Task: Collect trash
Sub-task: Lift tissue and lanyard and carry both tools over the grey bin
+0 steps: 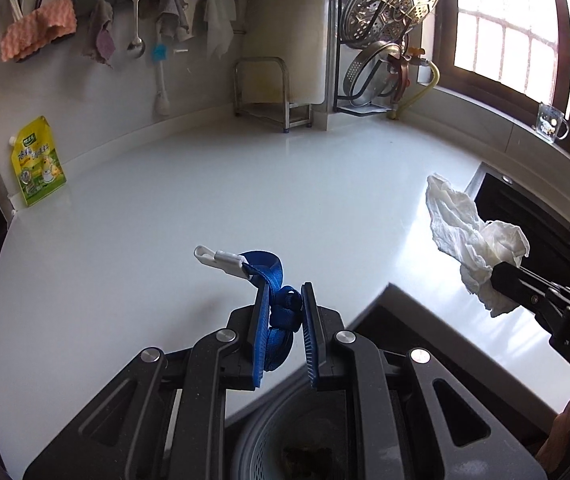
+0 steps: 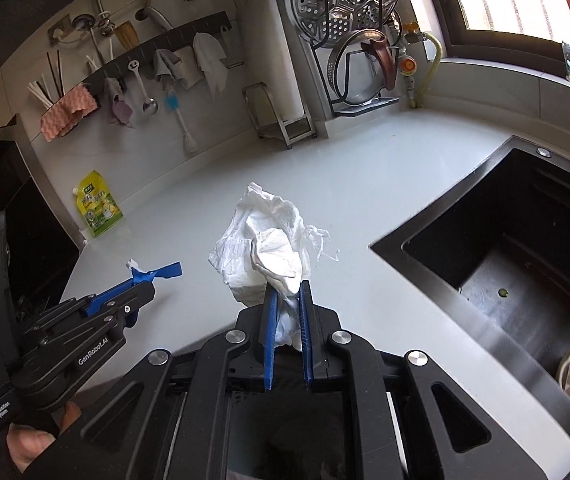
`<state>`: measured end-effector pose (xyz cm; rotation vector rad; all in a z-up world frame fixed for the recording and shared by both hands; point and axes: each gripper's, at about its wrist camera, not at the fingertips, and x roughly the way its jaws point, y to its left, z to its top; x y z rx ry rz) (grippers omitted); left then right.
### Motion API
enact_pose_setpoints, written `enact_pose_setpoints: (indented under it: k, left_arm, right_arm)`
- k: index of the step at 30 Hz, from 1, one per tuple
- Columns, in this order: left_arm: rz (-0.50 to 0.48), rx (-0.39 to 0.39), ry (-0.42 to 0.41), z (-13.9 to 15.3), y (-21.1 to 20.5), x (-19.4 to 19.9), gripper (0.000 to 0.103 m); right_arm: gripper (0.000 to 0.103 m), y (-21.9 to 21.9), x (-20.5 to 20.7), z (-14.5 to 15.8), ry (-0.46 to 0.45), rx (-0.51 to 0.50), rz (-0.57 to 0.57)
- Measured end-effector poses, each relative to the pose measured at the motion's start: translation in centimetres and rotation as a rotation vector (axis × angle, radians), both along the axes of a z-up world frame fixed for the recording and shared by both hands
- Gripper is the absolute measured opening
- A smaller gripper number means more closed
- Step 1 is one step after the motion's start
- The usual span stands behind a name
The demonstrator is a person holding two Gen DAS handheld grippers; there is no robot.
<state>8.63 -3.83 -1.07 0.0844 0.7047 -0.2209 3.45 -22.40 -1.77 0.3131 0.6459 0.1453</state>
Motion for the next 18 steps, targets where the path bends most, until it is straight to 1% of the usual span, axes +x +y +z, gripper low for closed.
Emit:
enact_pose_setpoints:
  k: [4,7,9,13,18]
  left_arm:
    - [-0.004,-0.003,-0.005,-0.6,1.0,-3.3,0.016]
    - [0.008,-0.029,0.011,-1.2,2.0,-5.2,0.016]
    - [0.015,-0.043,0.025,-1.6,2.5,-6.2,0.016]
    - [0.027,-0.030,0.027,-2.4,2.9,-7.9,0.016]
    - [-0.002,-0.040,0.062,-3.9,2.5,-9.6,0.016]
  right_arm:
    - [0.011,1.5,-4.1,-0.7,0.006,-0.033,0.003]
    - [0.011,2.4,-6.1,-1.3,0.017,-0.043,0.007]
    - [0.011,3.0,-7.1,-1.6,0.020,-0.064,0.017]
    - [0.011,3.9,-8.8,-2.1,0.025,-0.083,0.033]
    - [0.011,4.5,-10.4,-3.5,0.056,-0.096,0.043]
